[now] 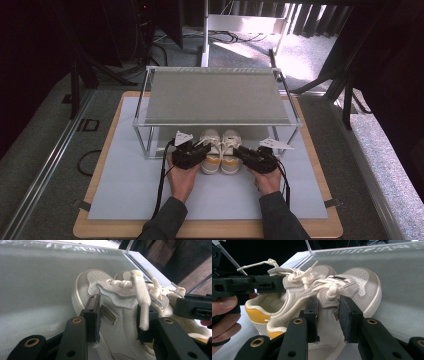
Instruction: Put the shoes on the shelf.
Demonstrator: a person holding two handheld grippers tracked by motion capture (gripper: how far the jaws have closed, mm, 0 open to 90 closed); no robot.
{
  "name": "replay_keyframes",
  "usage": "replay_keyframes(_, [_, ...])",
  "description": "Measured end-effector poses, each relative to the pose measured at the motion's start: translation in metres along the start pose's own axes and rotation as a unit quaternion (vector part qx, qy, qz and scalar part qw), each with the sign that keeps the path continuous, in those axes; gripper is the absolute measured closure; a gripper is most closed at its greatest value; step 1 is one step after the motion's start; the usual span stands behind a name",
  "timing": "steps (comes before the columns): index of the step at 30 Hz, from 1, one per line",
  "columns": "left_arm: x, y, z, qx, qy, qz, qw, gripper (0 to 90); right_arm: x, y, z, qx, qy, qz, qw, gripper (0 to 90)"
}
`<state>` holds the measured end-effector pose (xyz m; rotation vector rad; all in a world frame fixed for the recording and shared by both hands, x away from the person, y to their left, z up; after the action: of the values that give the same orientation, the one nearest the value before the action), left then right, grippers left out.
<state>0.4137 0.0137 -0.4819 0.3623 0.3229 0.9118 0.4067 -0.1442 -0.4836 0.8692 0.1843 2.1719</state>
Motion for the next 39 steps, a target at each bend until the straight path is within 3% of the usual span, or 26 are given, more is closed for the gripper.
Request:
replay_keyframes(16, [0.008, -0.018, 0.001, -0.024, 0.008, 0.025, 0.9994, 60.3, -0.011, -0.012, 0.007, -0.005, -0.002, -0.006, 1.0, 69.7])
replay_keyframes(33, [0.024, -0.032, 0.002, -0.048, 0.034, 0.055, 0.9968, 60.9, -0.02, -0.033, 0.018, -0.019, -0.011, -0.006, 0.9997, 69.7])
replay_keyframes(39, [0.027, -0.037, -0.006, -0.038, 0.03, 0.057, 0.9972, 60.2, -0.027, -0.036, 0.018, -0.022, -0.012, -0.01, 0.9996, 69.7])
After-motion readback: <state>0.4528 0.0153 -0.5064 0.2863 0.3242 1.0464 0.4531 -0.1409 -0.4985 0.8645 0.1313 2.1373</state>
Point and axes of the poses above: each handheld gripper's, and its own axes: y roughly backward along the jaws, z roughly out of its top, x roughly to its left, the point moved 9 cm from there along -y, roughly forward along the jaws, and after that the axes turned 14 degrees about -y, right-handed, at the moved point
